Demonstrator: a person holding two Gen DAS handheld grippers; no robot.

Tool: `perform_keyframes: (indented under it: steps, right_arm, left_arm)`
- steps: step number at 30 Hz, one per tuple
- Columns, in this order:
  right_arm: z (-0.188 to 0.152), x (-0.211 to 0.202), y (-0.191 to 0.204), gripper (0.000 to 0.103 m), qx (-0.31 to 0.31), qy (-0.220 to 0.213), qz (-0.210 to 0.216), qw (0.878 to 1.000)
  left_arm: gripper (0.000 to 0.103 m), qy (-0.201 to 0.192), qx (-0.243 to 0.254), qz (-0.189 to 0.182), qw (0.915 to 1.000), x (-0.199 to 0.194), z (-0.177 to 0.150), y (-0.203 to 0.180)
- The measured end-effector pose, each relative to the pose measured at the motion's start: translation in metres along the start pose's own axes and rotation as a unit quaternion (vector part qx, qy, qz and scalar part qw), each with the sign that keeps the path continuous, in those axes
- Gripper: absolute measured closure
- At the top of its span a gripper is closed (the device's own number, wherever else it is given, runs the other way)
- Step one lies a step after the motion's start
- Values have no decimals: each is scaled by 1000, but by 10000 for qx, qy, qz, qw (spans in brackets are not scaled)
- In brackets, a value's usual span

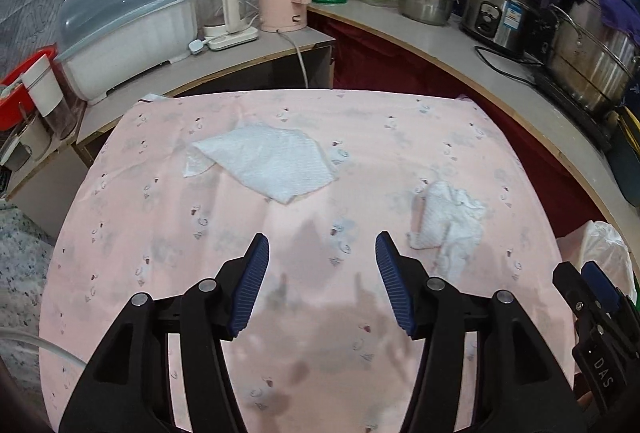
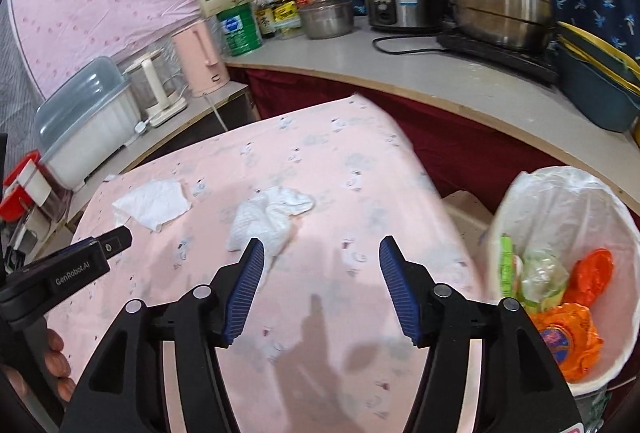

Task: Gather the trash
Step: 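Move both open tools back over the white tissues, then grasp the flat white wipe with the left tool while the right tool grasps the crumpled tissue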

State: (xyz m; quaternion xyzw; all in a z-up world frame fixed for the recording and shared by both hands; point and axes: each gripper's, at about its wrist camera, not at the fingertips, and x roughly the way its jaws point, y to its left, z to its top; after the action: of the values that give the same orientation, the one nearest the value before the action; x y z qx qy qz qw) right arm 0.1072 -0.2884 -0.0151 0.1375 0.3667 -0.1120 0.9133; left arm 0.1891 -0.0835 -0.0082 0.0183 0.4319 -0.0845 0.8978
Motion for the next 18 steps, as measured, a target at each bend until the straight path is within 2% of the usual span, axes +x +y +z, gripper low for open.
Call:
perform_keyframes:
  steps: [3, 8, 10, 14, 18]
  right_arm:
    - [1, 18, 15, 40, -91, 102, 41, 9999]
    - [2, 51, 37, 38, -202, 301, 76, 9993]
    - [4, 65, 45, 37, -236, 374, 70, 9990]
    - [6, 91, 54, 36, -281, 502, 14, 9983]
    - [12, 112, 55, 36, -189, 588, -33, 9981]
  left_arm:
    - [43, 8, -87, 107, 9999, 13, 8, 20]
    - [39, 110, -209, 198, 9995, 41, 20, 49]
    - [29, 127, -253, 241, 9993, 53, 25, 58]
    - [29, 174, -303, 256, 9991, 77, 38, 70]
    - [22, 179, -334, 229, 9990, 99, 50, 74]
